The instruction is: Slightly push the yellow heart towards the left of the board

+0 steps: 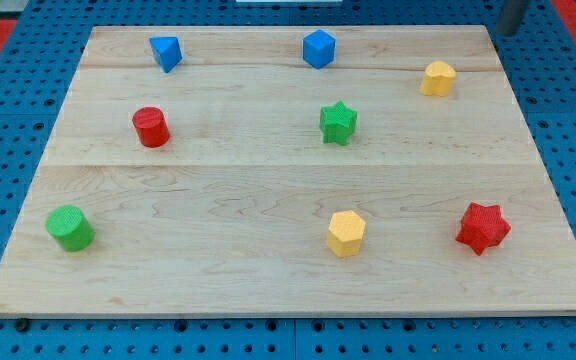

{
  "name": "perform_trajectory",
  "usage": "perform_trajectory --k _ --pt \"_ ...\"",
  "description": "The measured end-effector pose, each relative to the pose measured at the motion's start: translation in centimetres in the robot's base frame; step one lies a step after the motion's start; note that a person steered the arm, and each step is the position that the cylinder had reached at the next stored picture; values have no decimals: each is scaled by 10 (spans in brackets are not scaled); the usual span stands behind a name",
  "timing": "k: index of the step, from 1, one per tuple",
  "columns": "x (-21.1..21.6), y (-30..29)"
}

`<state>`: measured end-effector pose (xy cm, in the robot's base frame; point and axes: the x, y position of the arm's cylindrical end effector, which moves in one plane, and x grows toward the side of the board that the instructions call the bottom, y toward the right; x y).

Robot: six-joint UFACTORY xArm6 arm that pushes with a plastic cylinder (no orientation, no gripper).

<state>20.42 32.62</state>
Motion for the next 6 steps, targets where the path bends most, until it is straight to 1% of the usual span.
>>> perform_trajectory --k 1,2,3,4,5,6 --pt "13 12" --pt "66 -27" --pt "106 -110" --pt "108 -171" --pt "111 -179" --pt "123 -154"
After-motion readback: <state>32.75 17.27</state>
